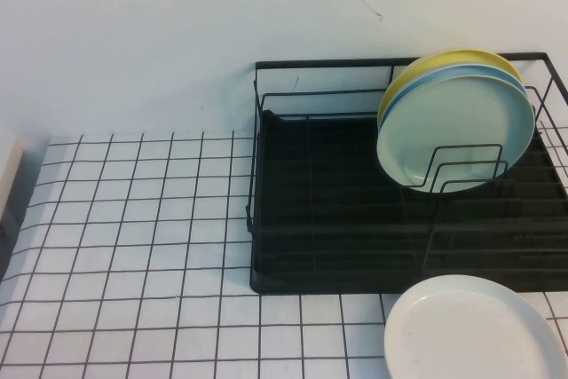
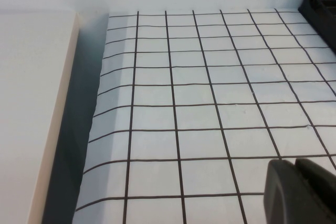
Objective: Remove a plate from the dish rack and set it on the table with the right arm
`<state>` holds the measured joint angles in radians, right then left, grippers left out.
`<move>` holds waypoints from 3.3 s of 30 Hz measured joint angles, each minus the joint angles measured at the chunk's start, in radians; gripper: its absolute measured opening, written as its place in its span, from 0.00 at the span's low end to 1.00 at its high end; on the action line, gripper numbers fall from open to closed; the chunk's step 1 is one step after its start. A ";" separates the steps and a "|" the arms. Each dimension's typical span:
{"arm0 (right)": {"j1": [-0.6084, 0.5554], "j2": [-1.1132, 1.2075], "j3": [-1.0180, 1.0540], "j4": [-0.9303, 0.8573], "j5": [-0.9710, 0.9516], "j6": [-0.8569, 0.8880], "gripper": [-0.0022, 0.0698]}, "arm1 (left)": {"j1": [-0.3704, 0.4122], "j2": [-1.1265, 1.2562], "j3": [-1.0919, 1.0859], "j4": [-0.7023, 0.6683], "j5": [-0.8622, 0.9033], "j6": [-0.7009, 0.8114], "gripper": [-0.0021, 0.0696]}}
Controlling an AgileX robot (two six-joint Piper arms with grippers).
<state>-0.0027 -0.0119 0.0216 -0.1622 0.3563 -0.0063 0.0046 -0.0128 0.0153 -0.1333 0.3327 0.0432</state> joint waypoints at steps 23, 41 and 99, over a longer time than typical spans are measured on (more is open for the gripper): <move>0.000 0.000 0.000 -0.020 -0.002 -0.040 0.03 | 0.000 0.000 0.000 0.000 0.000 -0.004 0.02; 0.000 0.000 0.008 -0.011 -0.829 -0.106 0.03 | 0.000 0.000 0.000 0.000 0.000 -0.004 0.02; 0.000 1.827 -1.390 0.973 0.226 -1.886 0.63 | 0.000 0.000 0.000 0.000 0.000 0.000 0.02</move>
<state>-0.0027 1.8153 -1.3688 0.8108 0.5821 -1.8924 0.0046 -0.0128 0.0153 -0.1333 0.3327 0.0433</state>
